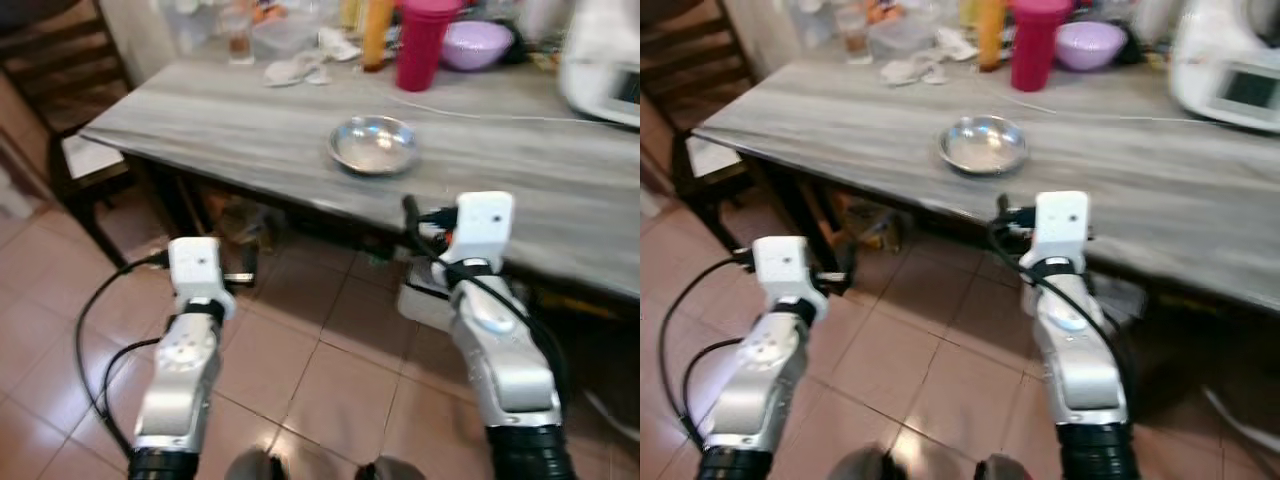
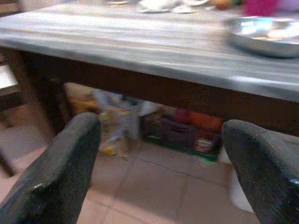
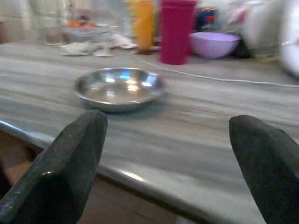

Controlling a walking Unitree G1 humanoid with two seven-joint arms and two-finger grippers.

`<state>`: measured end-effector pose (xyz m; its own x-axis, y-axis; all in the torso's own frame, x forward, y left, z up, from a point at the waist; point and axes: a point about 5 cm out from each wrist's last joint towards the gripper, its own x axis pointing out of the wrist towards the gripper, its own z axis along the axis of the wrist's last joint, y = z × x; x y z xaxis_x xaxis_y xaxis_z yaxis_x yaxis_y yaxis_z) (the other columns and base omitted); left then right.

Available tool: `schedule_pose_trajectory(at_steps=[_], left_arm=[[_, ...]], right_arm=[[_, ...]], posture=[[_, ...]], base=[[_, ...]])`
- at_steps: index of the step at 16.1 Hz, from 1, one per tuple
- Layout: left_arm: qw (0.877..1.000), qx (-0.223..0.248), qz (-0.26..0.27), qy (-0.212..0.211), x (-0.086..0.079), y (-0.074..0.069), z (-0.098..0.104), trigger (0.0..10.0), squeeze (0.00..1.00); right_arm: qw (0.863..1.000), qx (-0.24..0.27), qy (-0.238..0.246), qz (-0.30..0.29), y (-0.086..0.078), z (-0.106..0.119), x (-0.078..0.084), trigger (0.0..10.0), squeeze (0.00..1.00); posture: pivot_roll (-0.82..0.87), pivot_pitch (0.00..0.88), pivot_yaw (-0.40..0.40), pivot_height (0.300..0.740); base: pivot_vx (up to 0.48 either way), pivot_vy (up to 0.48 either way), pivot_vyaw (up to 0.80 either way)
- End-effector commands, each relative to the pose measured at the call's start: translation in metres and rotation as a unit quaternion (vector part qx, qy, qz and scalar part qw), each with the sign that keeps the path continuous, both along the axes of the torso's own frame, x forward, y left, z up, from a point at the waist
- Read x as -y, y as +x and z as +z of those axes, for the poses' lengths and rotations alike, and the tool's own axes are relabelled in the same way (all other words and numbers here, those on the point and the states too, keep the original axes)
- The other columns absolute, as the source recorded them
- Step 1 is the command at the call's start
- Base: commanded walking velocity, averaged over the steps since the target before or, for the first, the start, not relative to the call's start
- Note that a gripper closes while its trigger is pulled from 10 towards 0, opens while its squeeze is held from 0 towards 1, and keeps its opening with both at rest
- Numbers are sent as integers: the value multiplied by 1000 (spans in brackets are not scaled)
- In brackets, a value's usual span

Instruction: Setting the table

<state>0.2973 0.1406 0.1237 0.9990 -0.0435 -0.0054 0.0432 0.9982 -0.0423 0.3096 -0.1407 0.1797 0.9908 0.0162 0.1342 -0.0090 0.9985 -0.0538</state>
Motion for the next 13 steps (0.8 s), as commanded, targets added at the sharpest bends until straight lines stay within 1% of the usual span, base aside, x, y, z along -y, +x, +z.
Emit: schedule_pose_trajectory(at_steps=[1,7,8,9,10,13], left_arm=[[1000,-2,8,7,-6,-1,0,10000,0],[1000,-1,5,11,-7,-1,0,10000,0],[1000,14,-5,15,-7,-1,2,10000,0],[1000,15,-10,8,-6,-1,3,10000,0],[999,27,-40,-17,-7,-3,6,10000,0],[998,28,-52,-10,-6,-3,7,10000,0]], right_arm=[[1000,1,6,6,-1,1,-4,10000,0],[1000,2,7,5,-1,1,-5,10000,0],[1000,2,6,4,-1,1,-4,10000,0],[1000,3,6,4,-1,1,-4,10000,0],[1000,3,5,3,-1,1,-4,10000,0],[1000,3,6,4,0,1,-4,10000,0]], posture=[[-185,148,9,740],[-183,149,13,740],[-184,148,13,740],[-184,148,13,740],[-184,148,13,740],[-183,143,14,740]], base=[[-334,0,0],[-332,0,0],[0,0,0],[0,0,0],[0,0,0],[0,0,0]])
